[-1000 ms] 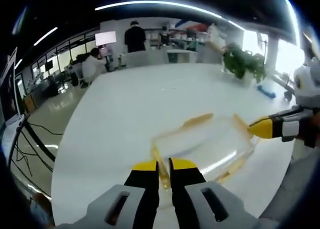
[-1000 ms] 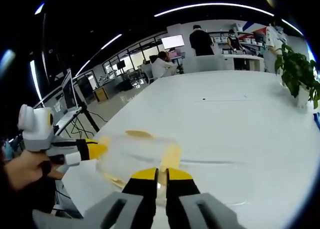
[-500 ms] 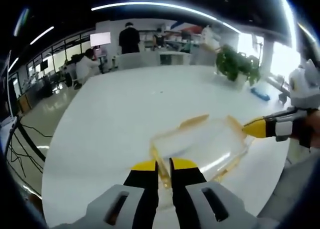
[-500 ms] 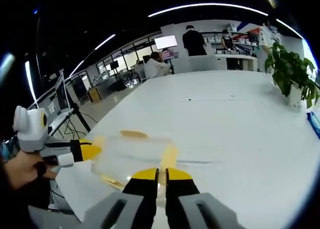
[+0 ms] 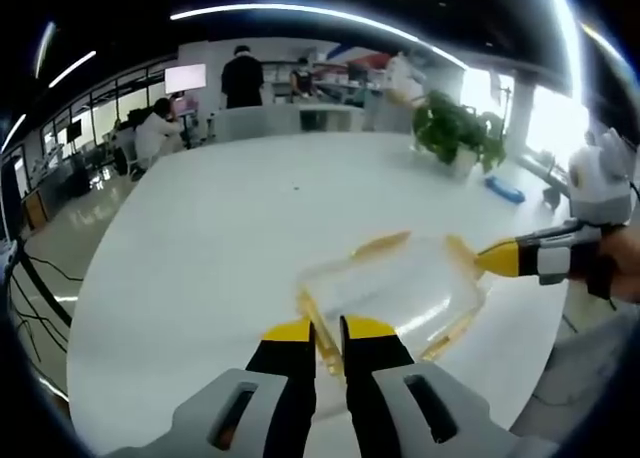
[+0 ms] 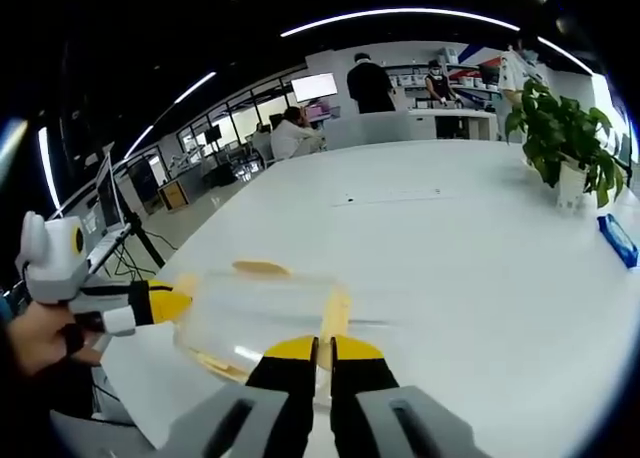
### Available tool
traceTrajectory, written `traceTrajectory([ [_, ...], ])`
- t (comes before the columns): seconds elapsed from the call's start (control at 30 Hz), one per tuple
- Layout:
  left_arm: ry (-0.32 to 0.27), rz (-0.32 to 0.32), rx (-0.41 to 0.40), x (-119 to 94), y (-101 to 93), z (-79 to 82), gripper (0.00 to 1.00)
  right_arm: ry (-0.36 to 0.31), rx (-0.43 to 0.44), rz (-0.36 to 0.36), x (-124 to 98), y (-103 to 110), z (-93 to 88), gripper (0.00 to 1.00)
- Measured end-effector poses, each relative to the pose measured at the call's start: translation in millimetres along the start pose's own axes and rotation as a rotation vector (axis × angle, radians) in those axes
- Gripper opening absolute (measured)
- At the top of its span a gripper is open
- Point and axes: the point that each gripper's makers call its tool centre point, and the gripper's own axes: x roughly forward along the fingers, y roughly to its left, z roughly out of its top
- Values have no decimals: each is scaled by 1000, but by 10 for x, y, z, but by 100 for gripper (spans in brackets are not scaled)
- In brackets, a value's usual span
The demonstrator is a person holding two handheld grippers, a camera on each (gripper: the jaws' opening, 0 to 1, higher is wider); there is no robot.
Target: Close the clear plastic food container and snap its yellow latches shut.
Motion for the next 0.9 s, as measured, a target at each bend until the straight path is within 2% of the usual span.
traceTrajectory([
  [0.13,4,-20,1,34,-103,-10,6,-3,-29,-24,-31,-78,19,0],
  [0.5,18,-63,-1,117,-275,-3,7,-8,-1,-59,-74,-307,61,0],
  [0.9,32,-72,-15,172,-320,-6,6,18,13,-70,-51,-420,28,0],
])
